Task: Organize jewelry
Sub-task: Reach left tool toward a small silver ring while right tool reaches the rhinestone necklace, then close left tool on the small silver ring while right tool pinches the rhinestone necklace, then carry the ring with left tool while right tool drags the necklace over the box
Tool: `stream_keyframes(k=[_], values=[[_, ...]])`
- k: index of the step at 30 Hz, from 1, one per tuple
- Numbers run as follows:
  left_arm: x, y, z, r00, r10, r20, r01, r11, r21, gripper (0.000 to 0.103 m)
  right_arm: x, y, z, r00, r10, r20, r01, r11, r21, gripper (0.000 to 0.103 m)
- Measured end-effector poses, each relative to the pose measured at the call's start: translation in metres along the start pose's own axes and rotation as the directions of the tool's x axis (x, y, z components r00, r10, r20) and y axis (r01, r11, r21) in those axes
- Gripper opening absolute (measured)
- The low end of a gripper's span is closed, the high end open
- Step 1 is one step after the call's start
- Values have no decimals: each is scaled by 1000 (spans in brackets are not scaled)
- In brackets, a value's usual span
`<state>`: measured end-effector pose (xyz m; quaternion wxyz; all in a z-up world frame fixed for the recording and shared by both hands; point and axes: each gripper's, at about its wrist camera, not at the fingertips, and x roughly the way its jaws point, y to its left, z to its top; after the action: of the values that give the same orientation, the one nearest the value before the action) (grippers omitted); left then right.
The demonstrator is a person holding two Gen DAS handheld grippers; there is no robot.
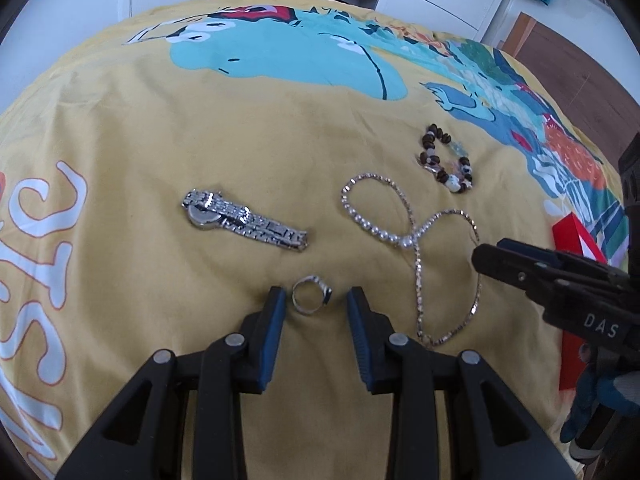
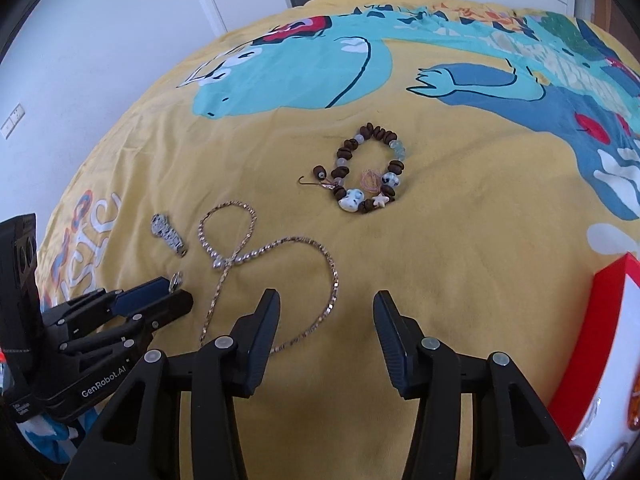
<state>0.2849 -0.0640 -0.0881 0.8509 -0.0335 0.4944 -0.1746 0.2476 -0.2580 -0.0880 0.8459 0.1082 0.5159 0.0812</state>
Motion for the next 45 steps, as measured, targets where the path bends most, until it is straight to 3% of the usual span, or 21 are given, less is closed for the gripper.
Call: stream_keyframes(k=[9,13,15,17,21,36,45], values=[[5,8,1,999,-47,21,48,998,-30,30,21,-3,0,1000,9,-19,-8,999,31,44],[5,3,0,999,-24,34,24,1000,-13,26,26,0,0,1000,-17,-16,17,1000,15,42],[4,2,-2,999,-13,40,13,1000,-5,18,26,3,-1,999,-32,-13,32,999,-1,35],[2,0,-3,999,-6,44,6,1000,1,18,24,3,-2,999,-29,-14,28,1000,-6,11],[-6,-4,-6,998,12,54,-14,1000,23,18,16,4,-8,1000,-20,-11,20,1000,-21,3],[-71,-22,-15,995,13,103,-17,999,39,18,-92,29,1,989,10,147,6,994,-107,2],[-127,-50,-11,987,-17,159,5,997,77,18,-187,26,14,960,-31,280,66,991,-116,2]])
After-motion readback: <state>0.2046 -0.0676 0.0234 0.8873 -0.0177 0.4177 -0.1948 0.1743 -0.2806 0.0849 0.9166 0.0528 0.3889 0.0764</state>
